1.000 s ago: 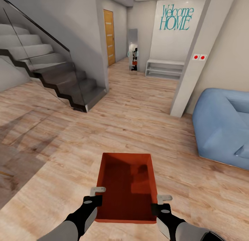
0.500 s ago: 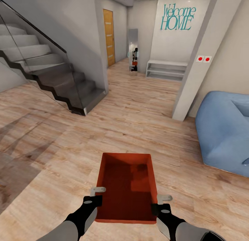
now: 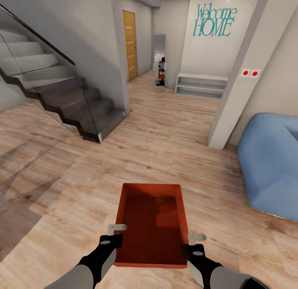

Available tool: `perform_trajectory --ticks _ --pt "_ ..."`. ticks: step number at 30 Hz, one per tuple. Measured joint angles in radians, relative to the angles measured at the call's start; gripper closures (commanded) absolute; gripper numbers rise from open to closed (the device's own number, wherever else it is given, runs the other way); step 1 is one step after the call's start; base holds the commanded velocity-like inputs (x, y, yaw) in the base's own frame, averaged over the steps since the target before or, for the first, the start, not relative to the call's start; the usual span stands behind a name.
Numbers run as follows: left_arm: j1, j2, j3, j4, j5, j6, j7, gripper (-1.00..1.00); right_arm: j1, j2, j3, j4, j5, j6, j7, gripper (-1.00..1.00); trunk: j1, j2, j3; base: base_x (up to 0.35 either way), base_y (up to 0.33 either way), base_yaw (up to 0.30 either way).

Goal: Move the two storage containers from the living room to the garage. In the garage, place one container on the floor and stack the other container on top of it (either order is fine).

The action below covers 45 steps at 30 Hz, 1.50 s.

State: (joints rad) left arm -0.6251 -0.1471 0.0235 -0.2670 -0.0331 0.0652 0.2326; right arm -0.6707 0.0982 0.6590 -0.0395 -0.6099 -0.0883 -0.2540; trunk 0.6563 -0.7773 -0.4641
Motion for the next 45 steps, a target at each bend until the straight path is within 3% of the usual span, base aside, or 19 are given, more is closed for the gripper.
perform_trajectory --ticks 33,45 --pt "0.0 0.0 -0.002 -0.001 0.0 0.0 0.0 1.0 0.0 0.001 -0.002 0.002 0.001 -0.004 0.001 1.0 0.0 0.0 0.0 0.324 0.0 -0.001" --pt "0.0 0.0 -0.002 -0.001 0.0 0.0 0.0 1.0 0.0 0.001 -0.003 0.003 0.001 -0.005 0.001 1.0 0.0 0.0 0.0 0.324 0.0 -0.108"
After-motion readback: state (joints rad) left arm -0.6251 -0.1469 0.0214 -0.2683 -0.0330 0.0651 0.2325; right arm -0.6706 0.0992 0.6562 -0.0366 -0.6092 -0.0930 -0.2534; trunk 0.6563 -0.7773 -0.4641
